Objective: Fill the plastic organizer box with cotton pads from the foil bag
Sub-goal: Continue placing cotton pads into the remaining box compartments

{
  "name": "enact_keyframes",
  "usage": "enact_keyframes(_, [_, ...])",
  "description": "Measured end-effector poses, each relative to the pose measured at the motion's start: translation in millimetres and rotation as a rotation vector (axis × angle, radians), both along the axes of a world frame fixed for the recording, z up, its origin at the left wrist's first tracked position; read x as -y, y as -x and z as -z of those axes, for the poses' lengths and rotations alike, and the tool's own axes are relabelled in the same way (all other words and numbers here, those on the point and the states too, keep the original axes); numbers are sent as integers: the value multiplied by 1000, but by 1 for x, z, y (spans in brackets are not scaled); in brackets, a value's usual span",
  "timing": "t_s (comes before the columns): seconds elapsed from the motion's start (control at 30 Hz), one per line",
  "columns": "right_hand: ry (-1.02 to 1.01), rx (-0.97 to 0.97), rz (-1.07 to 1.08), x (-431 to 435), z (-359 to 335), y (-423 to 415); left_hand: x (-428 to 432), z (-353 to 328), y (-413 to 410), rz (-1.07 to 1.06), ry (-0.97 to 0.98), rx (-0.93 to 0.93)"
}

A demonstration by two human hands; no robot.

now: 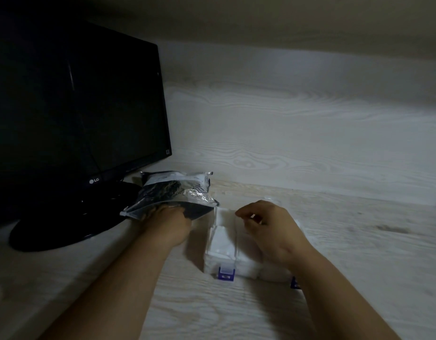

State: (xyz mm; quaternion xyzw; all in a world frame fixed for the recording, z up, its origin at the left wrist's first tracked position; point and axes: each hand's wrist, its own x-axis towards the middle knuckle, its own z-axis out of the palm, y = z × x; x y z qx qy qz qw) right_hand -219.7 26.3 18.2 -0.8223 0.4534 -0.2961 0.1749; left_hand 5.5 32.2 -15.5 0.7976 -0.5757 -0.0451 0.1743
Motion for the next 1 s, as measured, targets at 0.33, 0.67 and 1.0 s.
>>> enact_keyframes(0.33, [12, -10, 2, 0, -1, 0, -2, -2, 0, -63, 66, -78])
enact_keyframes(0.67, [9, -17, 5, -1, -1, 0, -2, -3, 0, -98, 58, 4])
enact_keyframes(1.0, [-13, 5, 12, -2, -2, 0, -1, -2, 0, -83, 109, -51])
